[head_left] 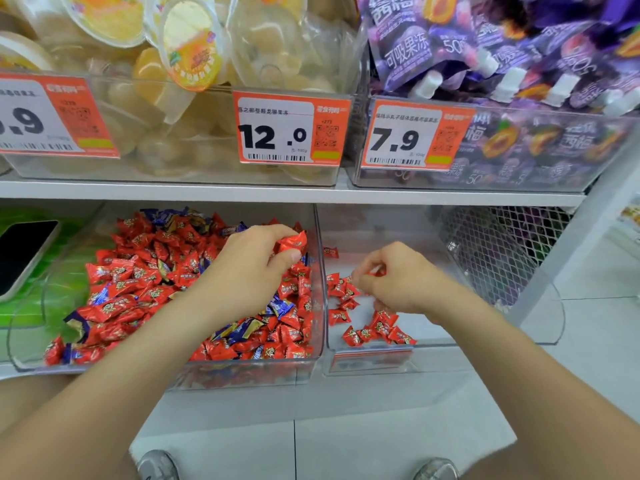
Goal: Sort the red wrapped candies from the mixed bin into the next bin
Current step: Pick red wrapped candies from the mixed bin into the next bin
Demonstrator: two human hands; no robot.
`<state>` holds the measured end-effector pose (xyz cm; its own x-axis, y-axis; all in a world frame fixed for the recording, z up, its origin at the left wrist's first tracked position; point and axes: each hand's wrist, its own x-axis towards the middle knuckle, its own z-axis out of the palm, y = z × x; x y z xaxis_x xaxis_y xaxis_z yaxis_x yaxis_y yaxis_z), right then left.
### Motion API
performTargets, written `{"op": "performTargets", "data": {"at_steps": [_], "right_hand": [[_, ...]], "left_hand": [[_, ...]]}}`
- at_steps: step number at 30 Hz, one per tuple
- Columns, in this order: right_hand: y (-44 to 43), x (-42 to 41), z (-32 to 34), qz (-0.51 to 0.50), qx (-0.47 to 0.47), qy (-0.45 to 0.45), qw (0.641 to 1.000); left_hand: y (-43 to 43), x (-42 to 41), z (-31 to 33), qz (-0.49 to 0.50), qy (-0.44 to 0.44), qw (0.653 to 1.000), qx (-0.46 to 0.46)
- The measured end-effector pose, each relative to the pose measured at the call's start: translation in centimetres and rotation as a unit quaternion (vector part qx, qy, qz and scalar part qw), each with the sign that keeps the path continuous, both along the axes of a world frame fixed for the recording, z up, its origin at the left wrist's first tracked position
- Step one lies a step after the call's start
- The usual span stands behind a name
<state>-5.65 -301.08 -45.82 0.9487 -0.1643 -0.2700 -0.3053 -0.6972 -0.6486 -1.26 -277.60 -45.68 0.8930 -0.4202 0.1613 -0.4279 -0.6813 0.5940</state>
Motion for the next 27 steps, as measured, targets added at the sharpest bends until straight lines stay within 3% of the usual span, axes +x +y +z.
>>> {"op": "performTargets", "data": {"at_steps": [4, 10, 13, 15, 18, 21, 24, 27], "right_hand": [[-1.1, 0.2, -0.2, 0.009, -0.024, 0.027, 0.999], [-3.4, -0.4, 0.4, -0.003, -0.095, -0.020, 0.995], [-3.7, -1.4, 0.3, -0.012, -0.151, -0.054, 0.987], [-3.6, -1.8, 0.0, -0.013, -0.167, -0.079, 0.983], [-2.7, -2.3, 0.3, 0.008, -0.165, -0.124, 0.978], [-0.7, -2.5, 0.9, 0.040, -0.134, -0.191, 0.972], [1.6, -2.5, 1.2, 0.069, -0.110, -0.215, 0.968], [3.4, -2.3, 0.9, 0.089, -0.117, -0.217, 0.965]], "left_hand": [[-1.9, -1.3, 1.2, -0.092, -0.029, 0.995, -0.008], [-6.2, 0.1, 1.5, -0.180, -0.091, 0.977, 0.062], [-7.7, 0.9, 0.5, -0.211, -0.069, 0.970, 0.098], [-7.6, 1.3, -0.5, -0.200, -0.095, 0.970, 0.095], [-6.2, 1.1, -1.0, -0.129, -0.158, 0.979, 0.015], [-3.4, 1.4, -1.0, -0.024, -0.103, 0.994, -0.019], [-0.3, 2.3, -1.3, -0.059, 0.014, 0.991, 0.116], [1.0, 2.5, -1.3, -0.161, 0.065, 0.950, 0.260]]}}
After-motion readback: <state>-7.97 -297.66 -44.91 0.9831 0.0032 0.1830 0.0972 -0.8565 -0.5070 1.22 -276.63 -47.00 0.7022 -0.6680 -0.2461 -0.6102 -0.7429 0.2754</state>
